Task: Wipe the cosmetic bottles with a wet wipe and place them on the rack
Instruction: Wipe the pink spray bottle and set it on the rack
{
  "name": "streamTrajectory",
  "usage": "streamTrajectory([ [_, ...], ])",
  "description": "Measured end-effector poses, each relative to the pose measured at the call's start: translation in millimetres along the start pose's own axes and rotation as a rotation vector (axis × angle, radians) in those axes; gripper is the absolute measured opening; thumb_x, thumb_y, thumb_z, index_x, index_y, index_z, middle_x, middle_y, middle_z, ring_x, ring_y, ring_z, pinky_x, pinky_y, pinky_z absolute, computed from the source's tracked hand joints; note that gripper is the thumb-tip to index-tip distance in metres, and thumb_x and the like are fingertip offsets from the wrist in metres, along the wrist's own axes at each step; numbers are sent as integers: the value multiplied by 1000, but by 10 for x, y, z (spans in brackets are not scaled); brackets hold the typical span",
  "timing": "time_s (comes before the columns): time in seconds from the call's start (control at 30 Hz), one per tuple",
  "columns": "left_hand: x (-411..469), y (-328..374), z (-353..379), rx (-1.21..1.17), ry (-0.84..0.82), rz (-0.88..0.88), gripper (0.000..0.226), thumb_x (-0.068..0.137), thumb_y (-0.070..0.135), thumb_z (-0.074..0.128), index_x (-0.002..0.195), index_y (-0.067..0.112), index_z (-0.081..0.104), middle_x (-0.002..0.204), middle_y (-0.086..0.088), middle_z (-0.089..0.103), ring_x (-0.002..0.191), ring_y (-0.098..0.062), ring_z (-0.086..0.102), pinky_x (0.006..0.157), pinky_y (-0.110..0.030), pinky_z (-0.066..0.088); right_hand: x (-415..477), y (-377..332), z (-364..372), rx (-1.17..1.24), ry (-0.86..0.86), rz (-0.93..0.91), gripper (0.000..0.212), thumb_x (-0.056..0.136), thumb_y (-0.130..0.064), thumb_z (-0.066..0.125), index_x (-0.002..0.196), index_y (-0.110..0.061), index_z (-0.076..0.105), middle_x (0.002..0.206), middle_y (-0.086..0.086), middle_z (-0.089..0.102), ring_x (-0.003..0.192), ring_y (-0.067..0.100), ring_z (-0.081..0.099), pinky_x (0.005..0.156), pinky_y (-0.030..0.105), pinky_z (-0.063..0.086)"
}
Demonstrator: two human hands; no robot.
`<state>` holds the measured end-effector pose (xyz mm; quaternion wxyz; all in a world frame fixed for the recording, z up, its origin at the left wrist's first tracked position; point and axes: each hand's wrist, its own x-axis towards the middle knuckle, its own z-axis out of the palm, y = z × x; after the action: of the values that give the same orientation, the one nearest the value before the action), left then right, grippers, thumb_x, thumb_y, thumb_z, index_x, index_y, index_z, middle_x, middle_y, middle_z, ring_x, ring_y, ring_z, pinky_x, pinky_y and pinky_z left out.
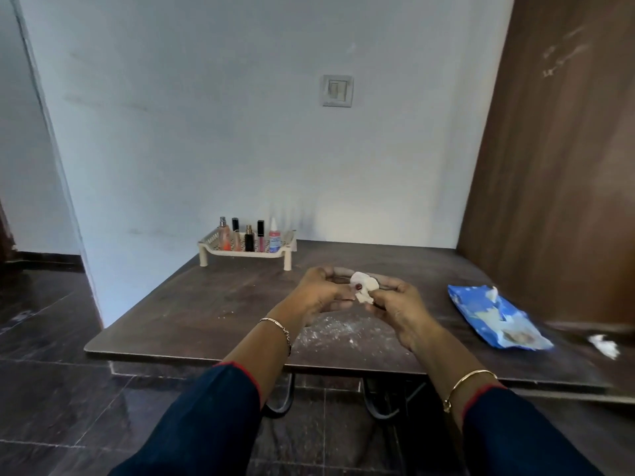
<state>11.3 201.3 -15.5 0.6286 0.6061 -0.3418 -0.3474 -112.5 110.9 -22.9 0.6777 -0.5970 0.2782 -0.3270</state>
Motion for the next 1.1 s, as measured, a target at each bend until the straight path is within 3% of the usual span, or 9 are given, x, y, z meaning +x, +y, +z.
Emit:
streamTrajectory([
  [0.1, -43, -103, 318, -47, -24, 18, 30, 76, 1, 73, 105, 3, 64, 86, -2, 70, 69, -9, 68, 64, -21, 58, -146, -7, -295, 55, 19, 10, 31, 83, 13, 52, 91, -11, 72, 74, 2, 71, 59, 4, 65, 55, 15, 54],
  [0.2, -62, -248, 687, -93, -67, 29, 17, 79, -3, 69, 90, 8, 64, 77, 0, 68, 62, -6, 67, 60, -20, 57, -267, -14, -654, 134, 40, 47, 29, 84, 14, 48, 98, -1, 70, 80, 8, 70, 62, 8, 66, 57, 14, 56],
  [0.3, -93, -381, 1078, -123, -136, 17, 19, 81, -5, 65, 81, 13, 62, 73, 1, 67, 63, -7, 66, 62, -20, 55, -389, -1, -1028, 197, 85, 74, 30, 86, 14, 45, 102, 3, 67, 85, 11, 69, 69, 11, 66, 58, 14, 56],
  [0.47, -111, -565, 1727, -190, -283, -30, 11, 85, 4, 63, 92, 12, 65, 86, -5, 70, 77, -13, 67, 66, -24, 55, -624, 101, -1698, 227, 144, 67, 39, 82, 17, 39, 90, -6, 70, 69, 1, 72, 65, 6, 64, 61, 13, 55],
  [0.6, -137, -719, 2234, -185, -429, -118, 28, 84, 9, 67, 110, 4, 62, 94, -8, 69, 84, -16, 68, 72, -29, 57, -851, 237, -2262, 279, 194, 55, 36, 81, 18, 49, 103, -3, 68, 75, 3, 74, 68, 9, 68, 64, 16, 56],
  [0.77, -167, -1094, 2804, -113, -591, -204, 36, 78, 6, 73, 112, 7, 62, 97, -5, 68, 89, -17, 69, 76, -32, 57, -1124, 576, -2864, 317, 338, 67, 23, 84, 5, 62, 104, -2, 68, 83, 6, 74, 73, 9, 70, 63, 16, 55],
  [0.93, -156, -1585, 3239, -49, -597, -317, 28, 82, 4, 69, 109, 4, 62, 95, -9, 69, 78, -14, 69, 69, -28, 58, -1253, 1062, -3252, 321, 483, 158, 8, 87, -5, 63, 91, -8, 68, 71, 0, 73, 62, 6, 66, 58, 15, 54],
  [1.1, -17, -2075, 3454, 6, -543, -430, 12, 88, 4, 62, 99, 8, 60, 92, -11, 66, 70, -15, 66, 63, -28, 60, -1197, 1503, -3489, 336, 563, 267, 5, 87, -2, 62, 86, -7, 63, 65, -2, 71, 54, 3, 62, 54, 13, 52],
])
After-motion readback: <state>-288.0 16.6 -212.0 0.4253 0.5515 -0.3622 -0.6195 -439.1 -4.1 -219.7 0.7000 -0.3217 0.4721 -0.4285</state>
